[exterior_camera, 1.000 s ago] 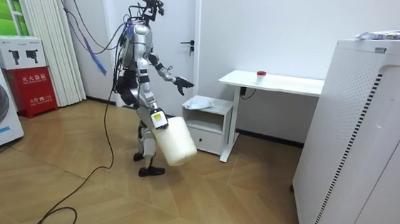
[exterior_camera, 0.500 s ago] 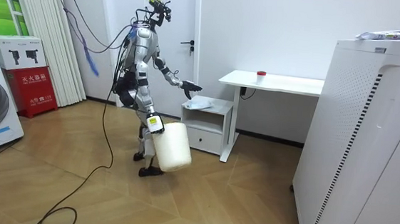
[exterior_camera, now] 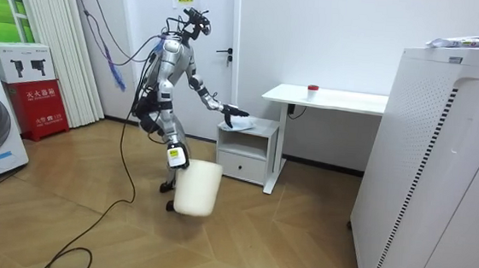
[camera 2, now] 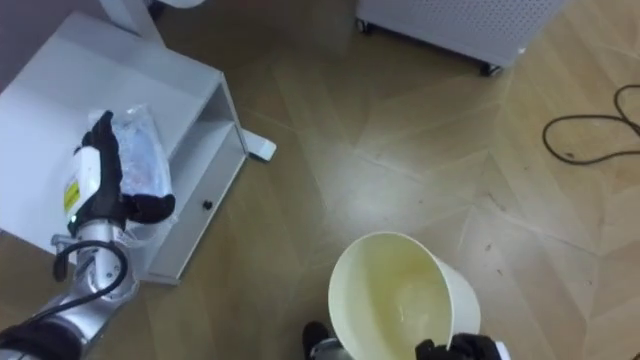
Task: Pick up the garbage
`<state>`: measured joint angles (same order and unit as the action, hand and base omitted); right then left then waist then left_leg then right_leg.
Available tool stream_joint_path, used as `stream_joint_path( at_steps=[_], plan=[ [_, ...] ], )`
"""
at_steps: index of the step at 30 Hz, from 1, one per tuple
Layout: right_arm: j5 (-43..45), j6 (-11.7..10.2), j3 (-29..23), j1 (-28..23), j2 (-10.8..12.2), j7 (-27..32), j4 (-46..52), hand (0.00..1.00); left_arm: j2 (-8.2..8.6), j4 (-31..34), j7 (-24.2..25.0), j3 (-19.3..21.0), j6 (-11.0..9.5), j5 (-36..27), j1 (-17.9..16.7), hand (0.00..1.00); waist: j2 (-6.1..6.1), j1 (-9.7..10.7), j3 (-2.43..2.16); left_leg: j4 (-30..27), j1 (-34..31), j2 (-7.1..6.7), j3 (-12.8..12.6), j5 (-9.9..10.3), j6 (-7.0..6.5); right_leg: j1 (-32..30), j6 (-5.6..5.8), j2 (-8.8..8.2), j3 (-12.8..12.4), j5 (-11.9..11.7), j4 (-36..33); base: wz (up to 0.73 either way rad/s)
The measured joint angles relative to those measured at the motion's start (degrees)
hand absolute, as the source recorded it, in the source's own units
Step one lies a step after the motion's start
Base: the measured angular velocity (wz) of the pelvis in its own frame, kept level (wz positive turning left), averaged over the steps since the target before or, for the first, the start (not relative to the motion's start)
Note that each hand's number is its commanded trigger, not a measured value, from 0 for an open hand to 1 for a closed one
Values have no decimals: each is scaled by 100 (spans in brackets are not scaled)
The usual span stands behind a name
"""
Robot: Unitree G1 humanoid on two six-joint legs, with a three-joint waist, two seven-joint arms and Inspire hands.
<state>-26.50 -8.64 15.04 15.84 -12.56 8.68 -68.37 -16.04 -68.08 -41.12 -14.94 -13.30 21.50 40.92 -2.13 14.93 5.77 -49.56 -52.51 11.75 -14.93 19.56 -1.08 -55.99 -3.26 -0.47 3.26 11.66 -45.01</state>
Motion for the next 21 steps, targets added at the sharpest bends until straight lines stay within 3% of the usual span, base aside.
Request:
stream_joint_path(
  at_steps=[5, 10, 15, 18, 21],
  plan=[
    [-128, 99, 1, 11, 22, 34, 145, 100, -115, -345, 6, -426, 186, 289, 167, 0, -5, 65, 4, -234, -421, 41, 145, 12, -2, -320, -45, 1, 129, 19, -157, 6],
    [-260, 118, 0, 28, 2, 41, 211, 100, -150, -467, 31, -459, 420, 530, 174, 0, -20, 63, 12, -350, -688, 64, 218, 28, -4, -529, -54, -1, 178, 17, -213, 1],
    [-502, 165, -2, 37, -21, -12, 231, 100, -418, -506, 107, -672, 551, 633, 224, 0, -23, 54, 14, -434, -892, 60, 240, 42, -6, -738, -60, -5, 178, 20, -306, 0],
    [-552, 304, -10, 36, -23, -14, 250, 100, -533, -509, 215, -672, 715, 724, 247, 100, -25, 51, 15, -439, -900, 57, 256, 44, -2, -739, -66, -2, 183, 24, -310, 0],
    [-583, 393, -9, 29, -68, -11, 327, 100, -551, -515, 248, -679, 845, 742, 246, 100, -26, 34, 13, -441, -902, 55, 255, 45, -2, -738, -64, -5, 183, 23, -305, 0]
  ],
)
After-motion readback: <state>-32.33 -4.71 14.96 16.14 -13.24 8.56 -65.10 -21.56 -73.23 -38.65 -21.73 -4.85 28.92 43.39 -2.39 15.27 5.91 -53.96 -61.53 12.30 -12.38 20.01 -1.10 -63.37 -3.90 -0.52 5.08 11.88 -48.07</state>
